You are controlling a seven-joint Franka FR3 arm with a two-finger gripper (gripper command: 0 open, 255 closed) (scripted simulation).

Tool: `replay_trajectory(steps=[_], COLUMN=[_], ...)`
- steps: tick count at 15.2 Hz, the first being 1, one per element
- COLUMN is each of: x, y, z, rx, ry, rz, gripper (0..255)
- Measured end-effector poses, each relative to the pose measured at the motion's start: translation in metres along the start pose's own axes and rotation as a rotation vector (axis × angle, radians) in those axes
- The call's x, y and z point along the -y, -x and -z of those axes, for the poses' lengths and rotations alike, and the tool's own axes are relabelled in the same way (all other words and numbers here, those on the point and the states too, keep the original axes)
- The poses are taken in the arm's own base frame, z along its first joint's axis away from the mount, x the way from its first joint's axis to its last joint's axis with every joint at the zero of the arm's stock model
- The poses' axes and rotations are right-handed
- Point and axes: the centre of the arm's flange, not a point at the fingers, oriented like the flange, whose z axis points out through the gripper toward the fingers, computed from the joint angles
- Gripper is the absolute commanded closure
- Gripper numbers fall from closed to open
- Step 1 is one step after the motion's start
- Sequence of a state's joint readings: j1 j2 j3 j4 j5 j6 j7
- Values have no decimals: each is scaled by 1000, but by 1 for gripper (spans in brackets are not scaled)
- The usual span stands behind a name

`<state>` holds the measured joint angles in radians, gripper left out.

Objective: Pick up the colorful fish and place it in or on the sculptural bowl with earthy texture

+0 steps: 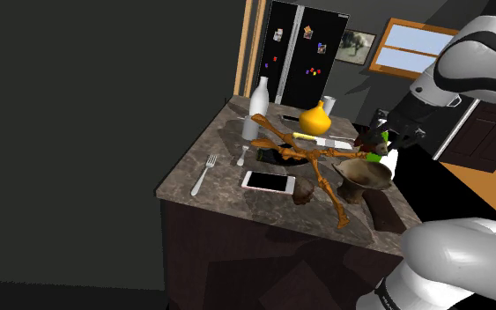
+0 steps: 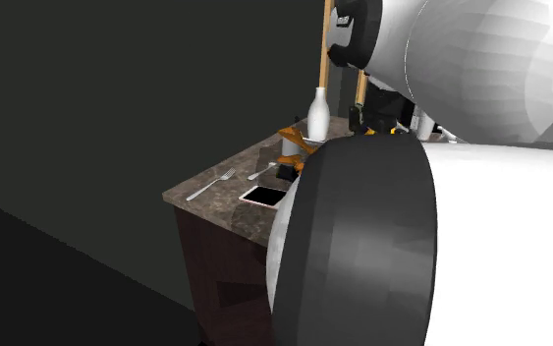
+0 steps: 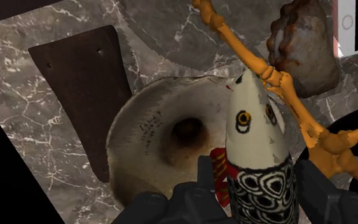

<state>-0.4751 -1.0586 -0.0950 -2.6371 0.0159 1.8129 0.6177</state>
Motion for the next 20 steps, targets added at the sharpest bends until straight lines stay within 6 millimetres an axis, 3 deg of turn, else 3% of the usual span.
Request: replay_trajectory(steps=[4, 14, 20], x=[-26, -38, -40], y=[-10, -5, -5], z=[-1, -49, -54], rx=[0, 0, 0], ry=[0, 1, 1], rz=[2, 2, 2], gripper=[255, 255, 255])
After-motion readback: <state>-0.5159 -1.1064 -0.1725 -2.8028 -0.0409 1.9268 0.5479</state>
